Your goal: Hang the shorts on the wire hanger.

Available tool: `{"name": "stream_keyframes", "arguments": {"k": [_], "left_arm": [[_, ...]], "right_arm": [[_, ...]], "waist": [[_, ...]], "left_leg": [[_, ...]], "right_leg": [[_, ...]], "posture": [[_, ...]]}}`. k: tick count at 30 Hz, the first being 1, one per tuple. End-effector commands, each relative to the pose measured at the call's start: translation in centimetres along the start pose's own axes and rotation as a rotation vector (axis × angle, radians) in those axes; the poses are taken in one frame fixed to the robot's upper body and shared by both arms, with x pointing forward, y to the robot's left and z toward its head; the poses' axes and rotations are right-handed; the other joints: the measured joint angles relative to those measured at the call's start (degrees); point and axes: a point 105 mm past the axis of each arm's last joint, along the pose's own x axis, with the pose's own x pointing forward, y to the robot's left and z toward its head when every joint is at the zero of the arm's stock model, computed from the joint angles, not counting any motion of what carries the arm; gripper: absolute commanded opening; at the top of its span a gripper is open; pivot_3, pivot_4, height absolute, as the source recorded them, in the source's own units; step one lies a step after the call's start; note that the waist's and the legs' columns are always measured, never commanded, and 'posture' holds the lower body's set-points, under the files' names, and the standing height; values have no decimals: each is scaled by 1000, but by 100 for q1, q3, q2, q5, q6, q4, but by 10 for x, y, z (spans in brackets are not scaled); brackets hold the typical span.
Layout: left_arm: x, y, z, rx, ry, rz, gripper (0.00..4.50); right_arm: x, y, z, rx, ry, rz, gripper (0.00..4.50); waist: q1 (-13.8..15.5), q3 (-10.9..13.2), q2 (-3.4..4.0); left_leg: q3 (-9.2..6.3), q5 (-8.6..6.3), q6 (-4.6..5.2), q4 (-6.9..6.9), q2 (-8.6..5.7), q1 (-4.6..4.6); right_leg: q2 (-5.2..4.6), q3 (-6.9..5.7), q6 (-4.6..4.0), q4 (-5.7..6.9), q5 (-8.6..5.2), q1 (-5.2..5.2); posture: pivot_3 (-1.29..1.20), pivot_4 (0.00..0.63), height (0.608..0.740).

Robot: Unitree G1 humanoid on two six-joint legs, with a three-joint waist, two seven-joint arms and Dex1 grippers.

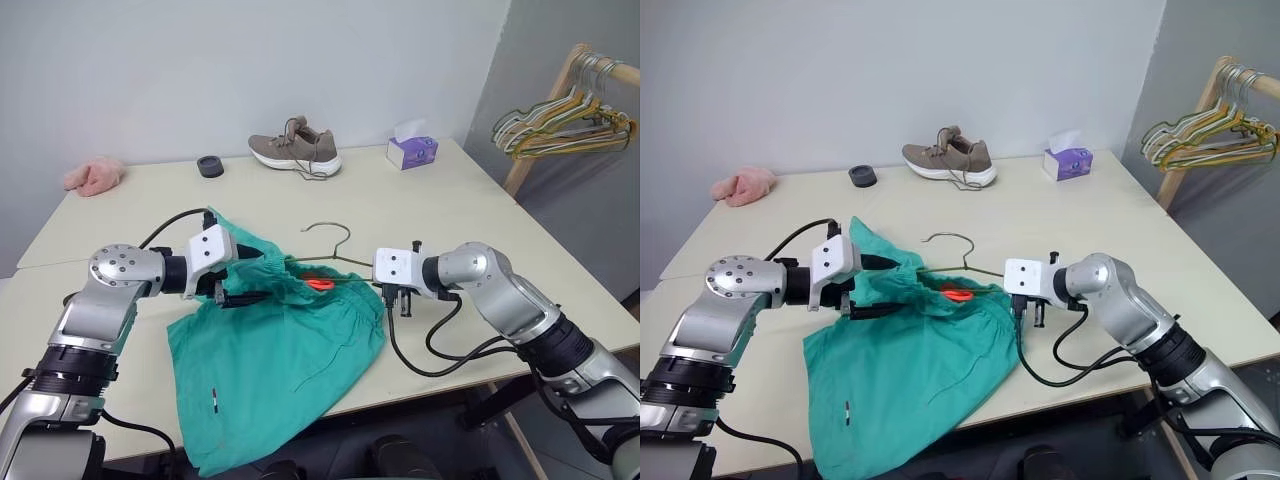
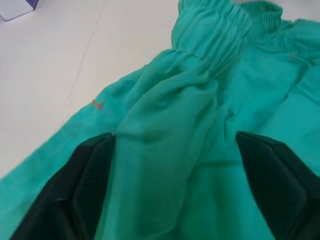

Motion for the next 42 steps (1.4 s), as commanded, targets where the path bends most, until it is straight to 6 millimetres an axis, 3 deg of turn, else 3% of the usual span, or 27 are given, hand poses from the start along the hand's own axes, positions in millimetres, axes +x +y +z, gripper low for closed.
{"name": "stream_keyframes", "arguments": {"k": [1,10,14,17,20,25,27,28,31,35,38,42], "left_arm": [[3,0,9,32,-27,-9,2907],[9,-7,16,3,-76,-34,11],[8,-10,15,-10,-75,-45,11],[5,-11,13,-19,-62,-54,0],[3,-11,11,-23,-51,-55,0],[0,-10,7,-34,-34,-52,0],[-2,-10,6,-42,-32,-49,0],[-2,-9,6,-47,-33,-47,0],[-5,-7,6,-57,-33,-36,0],[-8,0,11,-73,-57,-13,0],[-11,3,15,-78,-69,-2,0],[-15,7,17,-75,-67,13,0]], "right_arm": [[-8,-6,17,-62,-53,-34,0],[-8,-2,32,-141,-94,-22,0],[-10,10,36,-232,-126,57,0],[-16,8,30,-241,-125,63,765],[-22,2,19,-253,-93,61,1818],[-53,-23,-30,-162,76,7,3584],[-64,-17,-47,-64,111,32,4304],[-67,-11,-51,-6,107,58,4456],[-67,11,-44,223,-3,103,4456],[-44,24,-25,526,-154,45,4456],[-26,30,-19,694,-193,13,4456],[-11,52,-2,849,-242,110,4456]], "waist": [[2,0,0],[0,-1,-1],[-1,-1,-1],[-17,-1,-1],[-12,-1,-1],[8,-1,-1],[27,-1,-2],[31,-3,-5],[20,-4,-6],[-148,-3,-4],[-149,-4,-4],[-105,-7,-10]], "left_leg": [[0,0,0,0,0,0],[0,0,0,2,0,0],[0,0,0,2,0,0],[-1,0,0,2,0,1],[-1,0,0,2,1,3],[3,0,0,7,-1,4],[2,0,0,7,-2,4],[0,0,0,5,-2,4],[-5,0,0,-1,1,4],[-3,1,2,2,6,9],[-4,3,2,9,6,11],[-6,5,3,12,2,8]], "right_leg": [[0,0,0,0,0,0],[0,1,0,1,0,1],[0,0,-1,1,0,1],[0,-1,0,1,0,2],[1,-2,1,2,0,5],[0,1,0,0,0,8],[-1,-1,0,-1,0,9],[-1,-2,-1,-1,0,9],[1,-6,-3,0,-1,9],[7,2,-2,12,-2,6],[8,2,-2,12,-1,10],[5,2,0,8,1,13]], "posture": [[-189,0,740],[-191,0,740],[-191,0,740],[-190,0,740],[-190,0,740],[-190,0,740],[-193,0,740],[-194,0,740],[-197,0,740],[-197,0,740],[-189,0,740],[-180,0,740]]}}
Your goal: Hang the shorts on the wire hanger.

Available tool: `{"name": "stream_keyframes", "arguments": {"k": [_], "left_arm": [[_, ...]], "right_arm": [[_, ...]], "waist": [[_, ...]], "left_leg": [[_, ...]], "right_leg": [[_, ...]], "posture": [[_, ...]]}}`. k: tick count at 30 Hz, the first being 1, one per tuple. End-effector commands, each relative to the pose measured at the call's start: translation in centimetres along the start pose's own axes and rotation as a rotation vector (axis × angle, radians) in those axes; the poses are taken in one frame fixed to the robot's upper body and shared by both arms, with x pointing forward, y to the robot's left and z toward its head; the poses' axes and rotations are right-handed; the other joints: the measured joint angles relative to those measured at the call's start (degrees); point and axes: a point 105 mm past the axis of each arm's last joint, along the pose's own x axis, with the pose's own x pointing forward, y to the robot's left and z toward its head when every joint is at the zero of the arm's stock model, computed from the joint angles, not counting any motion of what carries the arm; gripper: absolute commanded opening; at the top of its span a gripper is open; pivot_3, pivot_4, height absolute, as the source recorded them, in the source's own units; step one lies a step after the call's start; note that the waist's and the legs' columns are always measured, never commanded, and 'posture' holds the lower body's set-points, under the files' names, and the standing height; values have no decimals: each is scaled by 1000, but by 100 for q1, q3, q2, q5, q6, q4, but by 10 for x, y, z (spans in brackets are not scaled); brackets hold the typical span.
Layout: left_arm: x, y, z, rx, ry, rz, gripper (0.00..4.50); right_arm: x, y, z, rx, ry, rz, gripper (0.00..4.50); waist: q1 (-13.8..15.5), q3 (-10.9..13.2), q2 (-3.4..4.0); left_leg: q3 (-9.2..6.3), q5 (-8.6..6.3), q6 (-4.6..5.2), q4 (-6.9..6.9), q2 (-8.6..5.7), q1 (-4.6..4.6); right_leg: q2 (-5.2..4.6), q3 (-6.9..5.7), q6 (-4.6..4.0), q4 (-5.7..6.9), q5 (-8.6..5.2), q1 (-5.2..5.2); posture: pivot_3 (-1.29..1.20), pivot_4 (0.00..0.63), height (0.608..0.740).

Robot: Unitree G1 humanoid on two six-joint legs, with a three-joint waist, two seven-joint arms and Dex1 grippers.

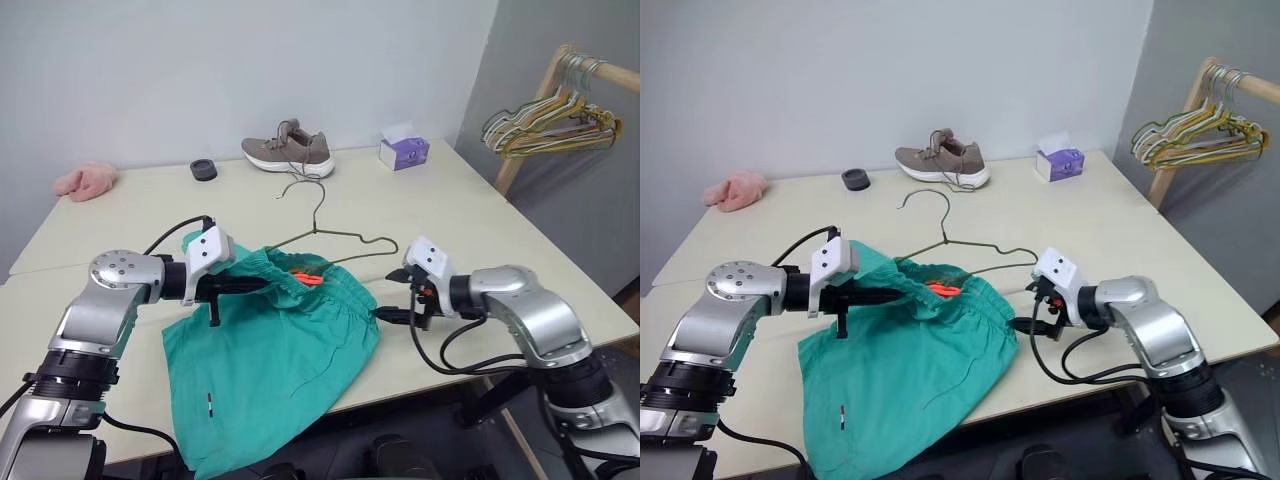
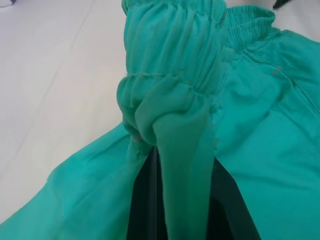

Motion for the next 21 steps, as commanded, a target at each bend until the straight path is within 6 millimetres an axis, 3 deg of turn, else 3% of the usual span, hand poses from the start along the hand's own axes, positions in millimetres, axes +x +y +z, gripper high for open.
{"name": "stream_keyframes", "arguments": {"k": [1,6,9,19,20,21], "left_arm": [[-13,11,17,41,-35,47,0],[-14,13,19,42,-39,59,0],[-15,14,19,42,-42,62,0],[-17,14,19,18,-60,85,0],[-18,14,20,11,-66,88,0],[-20,13,21,-3,-74,89,0]], "right_arm": [[6,19,-12,129,-7,51,4456],[22,25,-22,185,13,46,4456],[28,23,-23,220,5,24,3889],[38,11,-21,311,-61,-67,308],[38,8,-22,301,-60,-84,8],[36,5,-22,284,-59,-102,8]], "waist": [[48,-11,-15],[81,-7,-10],[75,-8,-10],[101,-8,-11],[107,-8,-10],[113,-8,-10]], "left_leg": [[-2,0,0,-3,-1,-3],[1,-3,-3,-8,-6,-11],[1,-3,-3,-9,-4,-5],[0,-2,-3,-7,-2,-5],[0,-3,-3,-7,-2,-5],[0,-3,-3,-8,-2,-5]], "right_leg": [[-1,-1,0,-2,0,-3],[-8,0,-23,-4,13,-11],[-6,-2,-1,-4,0,-8],[-2,0,-1,-2,1,-8],[-3,0,-1,-2,1,-7],[-3,-1,-1,-3,0,-8]], "posture": [[-180,0,740],[-175,0,740],[-174,0,740],[-170,0,740],[-169,0,740],[-168,0,740]]}}
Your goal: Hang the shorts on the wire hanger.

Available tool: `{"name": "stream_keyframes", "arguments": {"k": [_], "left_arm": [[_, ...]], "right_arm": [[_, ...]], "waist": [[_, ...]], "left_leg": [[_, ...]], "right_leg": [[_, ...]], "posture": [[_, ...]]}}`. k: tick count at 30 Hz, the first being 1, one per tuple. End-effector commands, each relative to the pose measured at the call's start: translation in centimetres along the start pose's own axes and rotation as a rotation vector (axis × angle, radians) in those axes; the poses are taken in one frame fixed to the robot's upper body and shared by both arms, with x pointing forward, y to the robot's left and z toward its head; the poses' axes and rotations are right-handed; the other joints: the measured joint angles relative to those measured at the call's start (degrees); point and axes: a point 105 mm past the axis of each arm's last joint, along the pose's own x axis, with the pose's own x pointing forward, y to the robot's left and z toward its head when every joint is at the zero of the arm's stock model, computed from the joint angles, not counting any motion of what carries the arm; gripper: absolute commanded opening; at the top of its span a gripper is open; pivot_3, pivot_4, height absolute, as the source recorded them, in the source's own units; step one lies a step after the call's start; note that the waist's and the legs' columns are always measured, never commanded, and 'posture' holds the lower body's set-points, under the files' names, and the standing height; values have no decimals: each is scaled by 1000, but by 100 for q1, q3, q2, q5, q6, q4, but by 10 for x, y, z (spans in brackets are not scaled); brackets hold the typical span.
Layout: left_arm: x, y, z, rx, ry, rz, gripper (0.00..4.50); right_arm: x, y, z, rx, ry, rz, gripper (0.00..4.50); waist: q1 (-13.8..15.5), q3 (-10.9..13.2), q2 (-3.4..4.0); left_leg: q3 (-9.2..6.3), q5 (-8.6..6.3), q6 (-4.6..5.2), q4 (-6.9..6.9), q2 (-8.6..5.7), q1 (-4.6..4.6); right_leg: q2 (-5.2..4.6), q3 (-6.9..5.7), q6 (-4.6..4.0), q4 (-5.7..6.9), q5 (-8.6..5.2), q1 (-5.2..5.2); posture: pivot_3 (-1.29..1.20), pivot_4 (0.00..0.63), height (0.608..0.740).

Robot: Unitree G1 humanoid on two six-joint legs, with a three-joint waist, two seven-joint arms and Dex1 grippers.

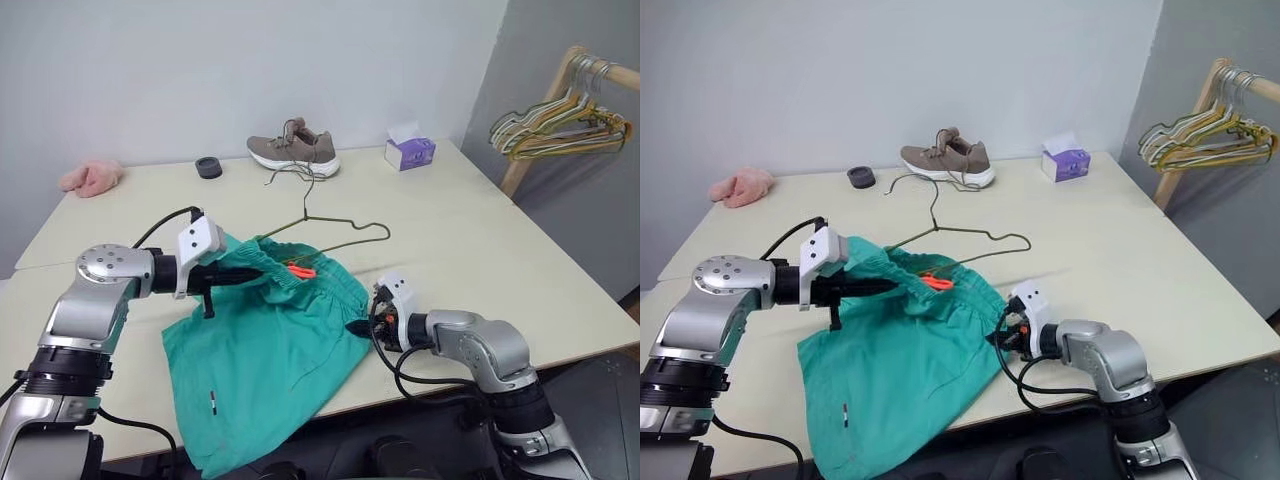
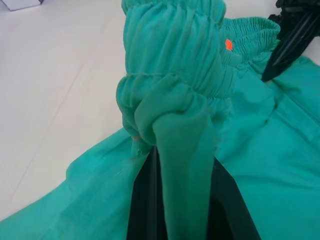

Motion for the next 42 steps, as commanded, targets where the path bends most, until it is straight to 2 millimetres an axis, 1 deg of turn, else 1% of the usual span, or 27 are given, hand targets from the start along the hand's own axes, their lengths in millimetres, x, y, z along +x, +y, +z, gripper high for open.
{"name": "stream_keyframes", "arguments": {"k": [1,4,7,13,17,21,26,29,35,38,42], "left_arm": [[-11,3,17,6,-62,34,0],[-21,-3,21,-49,-82,4,0],[-30,-12,29,-109,-110,-47,0],[-42,-32,42,-164,-122,-165,0],[-45,-38,39,-155,-80,-195,0],[-47,-35,26,-139,-21,-171,0],[-45,-32,9,-115,41,-148,0],[-45,-34,9,-117,37,-169,0],[-47,-38,16,-121,7,-201,0],[-48,-39,19,-107,-9,-214,0],[-50,-41,18,-104,4,-221,0]], "right_arm": [[-8,-12,14,-68,-50,-65,8],[-20,-28,18,-102,-55,-110,8],[-34,-43,25,-92,-66,-133,8],[-58,-52,38,-16,-77,-64,8],[-69,-60,46,22,-86,-61,8],[-74,-60,49,20,-91,-61,8],[-76,-52,50,2,-91,-39,8],[-77,-50,50,0,-90,-39,8],[-82,-60,48,52,-94,-79,8],[-83,-67,48,114,-107,-96,8],[-84,-74,49,146,-121,-123,8]], "waist": [[8,0,0],[9,1,0],[7,1,1],[17,3,3],[21,3,4],[25,4,5],[28,6,7],[30,6,7],[28,6,7],[26,6,8],[22,8,11]], "left_leg": [[0,0,0,0,0,0],[0,0,0,-1,0,0],[4,0,0,-1,0,0],[3,0,1,-2,2,3],[8,0,1,0,2,3],[8,0,1,-1,4,5],[13,0,1,-2,4,4],[13,0,1,-2,4,3],[13,0,1,-2,4,3],[14,0,1,-2,4,3],[15,0,2,-2,4,3]], "right_leg": [[0,0,0,0,0,0],[0,0,0,0,0,0],[0,1,0,0,0,0],[4,-1,0,0,-1,3],[4,2,0,-1,-1,4],[6,2,0,0,-1,4],[6,7,0,-2,-2,3],[5,7,0,-3,-2,2],[5,8,0,-3,-2,1],[5,8,0,-3,-2,2],[5,9,0,-2,-2,2]], "posture": [[-168,0,740],[-163,0,740],[-157,0,740],[-158,0,740],[-156,0,740],[-159,0,740],[-163,0,740],[-170,0,740],[-173,0,740],[-172,0,740],[-168,0,740]]}}
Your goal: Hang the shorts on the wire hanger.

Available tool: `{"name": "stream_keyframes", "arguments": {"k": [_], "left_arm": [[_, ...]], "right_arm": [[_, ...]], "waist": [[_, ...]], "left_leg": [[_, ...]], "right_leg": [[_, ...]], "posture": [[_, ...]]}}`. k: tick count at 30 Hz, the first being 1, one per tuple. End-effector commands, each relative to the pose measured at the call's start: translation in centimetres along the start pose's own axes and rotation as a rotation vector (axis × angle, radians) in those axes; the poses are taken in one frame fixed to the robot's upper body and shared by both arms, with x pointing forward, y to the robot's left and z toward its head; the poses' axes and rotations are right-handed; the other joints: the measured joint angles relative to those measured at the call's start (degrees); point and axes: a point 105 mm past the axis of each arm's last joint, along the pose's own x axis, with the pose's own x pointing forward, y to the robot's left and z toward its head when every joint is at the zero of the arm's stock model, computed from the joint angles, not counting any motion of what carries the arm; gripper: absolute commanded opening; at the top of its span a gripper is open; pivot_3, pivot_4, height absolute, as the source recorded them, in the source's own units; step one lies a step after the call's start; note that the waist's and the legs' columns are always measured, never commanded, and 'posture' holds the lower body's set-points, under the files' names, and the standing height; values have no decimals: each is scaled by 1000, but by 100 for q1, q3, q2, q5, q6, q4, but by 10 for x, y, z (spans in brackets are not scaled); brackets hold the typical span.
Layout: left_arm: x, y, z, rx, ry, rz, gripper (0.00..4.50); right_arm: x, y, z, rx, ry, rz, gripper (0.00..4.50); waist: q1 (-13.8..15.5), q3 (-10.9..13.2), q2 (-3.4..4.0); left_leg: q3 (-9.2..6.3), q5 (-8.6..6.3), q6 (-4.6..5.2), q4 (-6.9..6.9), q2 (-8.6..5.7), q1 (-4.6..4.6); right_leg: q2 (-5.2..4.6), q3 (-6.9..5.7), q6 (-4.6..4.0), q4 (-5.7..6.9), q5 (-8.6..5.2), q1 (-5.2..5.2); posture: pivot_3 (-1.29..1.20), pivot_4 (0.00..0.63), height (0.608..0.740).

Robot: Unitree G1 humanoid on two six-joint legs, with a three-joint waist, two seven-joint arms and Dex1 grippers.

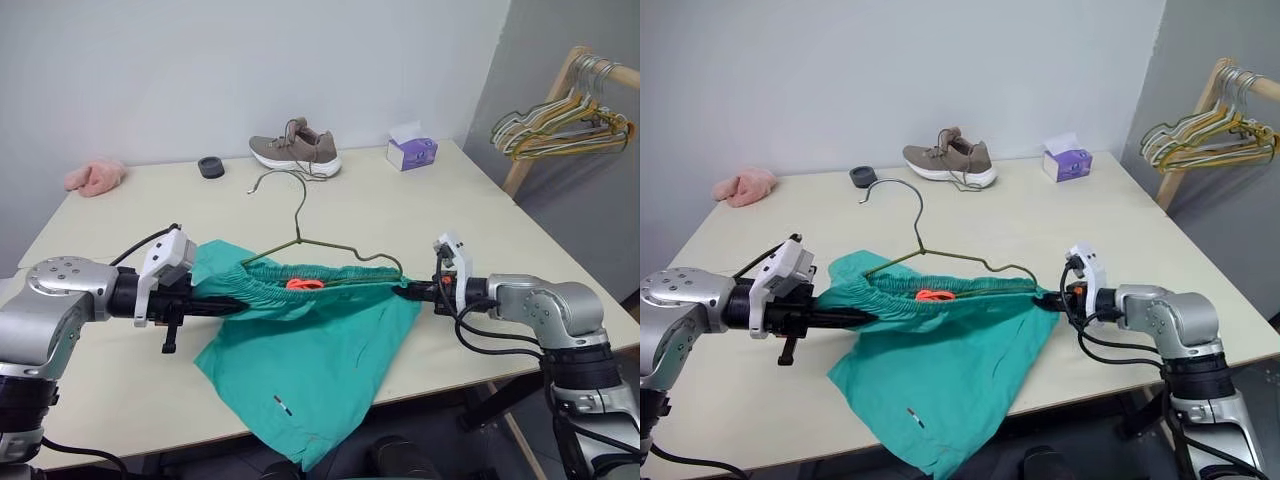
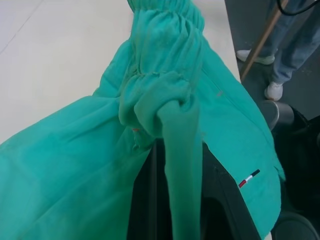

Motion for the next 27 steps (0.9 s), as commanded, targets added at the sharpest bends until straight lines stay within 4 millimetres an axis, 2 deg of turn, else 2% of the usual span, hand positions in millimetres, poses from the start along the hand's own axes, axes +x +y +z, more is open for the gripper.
{"name": "stream_keyframes", "arguments": {"k": [1,8,14,17,27], "left_arm": [[-17,2,8,44,27,43,0],[-21,13,-2,37,70,108,0],[-21,18,6,-3,-16,133,0],[-20,17,9,-31,-45,121,0],[-19,6,-4,-29,33,73,0]], "right_arm": [[-19,-22,13,9,-57,-127,8],[-21,-9,17,-63,-45,-80,8],[-22,-6,12,-101,-19,-75,8],[-21,-5,10,-105,-14,-73,8],[-26,-9,13,-103,-23,-83,8]], "waist": [[1,1,1],[8,2,3],[7,3,4],[2,3,4],[7,3,4]], "left_leg": [[0,0,0,0,0,0],[1,0,0,0,0,-1],[0,0,0,-1,0,0],[1,0,0,0,0,0],[1,0,0,-1,0,-1]], "right_leg": [[0,-1,0,0,0,0],[0,0,0,-1,0,0],[0,-1,1,-1,0,0],[0,0,1,-1,0,0],[0,1,1,-1,0,-1]], "posture": [[-167,0,740],[-168,0,740],[-171,0,740],[-173,0,740],[-174,0,740]]}}
